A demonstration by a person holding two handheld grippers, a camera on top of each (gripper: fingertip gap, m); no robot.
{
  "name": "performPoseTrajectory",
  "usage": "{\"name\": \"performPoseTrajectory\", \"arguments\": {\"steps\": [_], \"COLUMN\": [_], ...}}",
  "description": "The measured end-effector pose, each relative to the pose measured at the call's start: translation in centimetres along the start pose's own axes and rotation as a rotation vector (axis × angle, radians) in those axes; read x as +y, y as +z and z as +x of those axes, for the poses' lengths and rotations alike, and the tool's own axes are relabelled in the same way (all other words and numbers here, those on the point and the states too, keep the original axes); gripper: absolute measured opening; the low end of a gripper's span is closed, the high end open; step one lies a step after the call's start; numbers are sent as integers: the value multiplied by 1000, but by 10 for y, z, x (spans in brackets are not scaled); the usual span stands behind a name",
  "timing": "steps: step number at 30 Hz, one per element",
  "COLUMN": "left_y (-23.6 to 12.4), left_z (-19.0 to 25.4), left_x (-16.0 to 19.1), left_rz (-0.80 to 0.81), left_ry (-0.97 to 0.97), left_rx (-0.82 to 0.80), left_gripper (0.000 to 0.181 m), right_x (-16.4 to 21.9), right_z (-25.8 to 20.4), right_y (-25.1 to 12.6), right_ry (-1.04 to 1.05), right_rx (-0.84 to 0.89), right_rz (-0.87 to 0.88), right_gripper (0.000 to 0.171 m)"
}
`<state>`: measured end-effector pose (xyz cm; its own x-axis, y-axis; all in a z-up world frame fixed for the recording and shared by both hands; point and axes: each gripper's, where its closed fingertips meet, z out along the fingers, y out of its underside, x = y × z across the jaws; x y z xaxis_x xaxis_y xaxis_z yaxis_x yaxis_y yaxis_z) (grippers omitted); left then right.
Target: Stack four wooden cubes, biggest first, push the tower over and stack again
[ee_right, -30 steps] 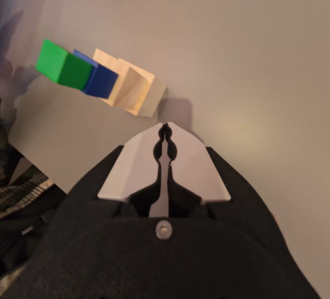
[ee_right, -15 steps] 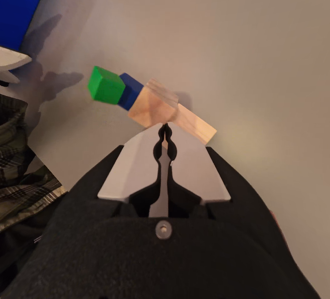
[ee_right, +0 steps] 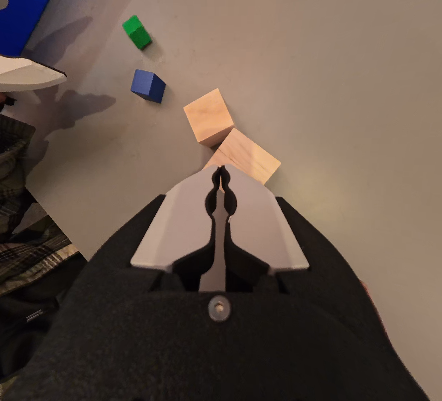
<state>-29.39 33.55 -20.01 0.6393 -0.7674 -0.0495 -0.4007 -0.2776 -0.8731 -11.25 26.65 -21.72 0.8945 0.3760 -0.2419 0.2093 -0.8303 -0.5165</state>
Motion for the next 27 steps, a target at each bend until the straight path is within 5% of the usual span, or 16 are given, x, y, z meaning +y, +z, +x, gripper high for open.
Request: {"name": "performPoseTrajectory", "arguments": {"steps": [6, 19, 27], "left_y": [-1, 2, 7], "left_z": [2, 12, 40], "left_x": [-1, -1, -2], "left_rz": [6, 9, 12], "left_ry": [-6, 5, 88], "left_rx": [15, 60, 171], "left_gripper": [108, 106, 102], "right_x": [3, 23, 43], "right_z": [3, 17, 4], "right_y": [-12, -47, -75], "right_ry": [-30, -147, -392], "right_rx": [24, 118, 107], "right_rz": [39, 198, 428], "right_gripper": [10, 86, 116]}}
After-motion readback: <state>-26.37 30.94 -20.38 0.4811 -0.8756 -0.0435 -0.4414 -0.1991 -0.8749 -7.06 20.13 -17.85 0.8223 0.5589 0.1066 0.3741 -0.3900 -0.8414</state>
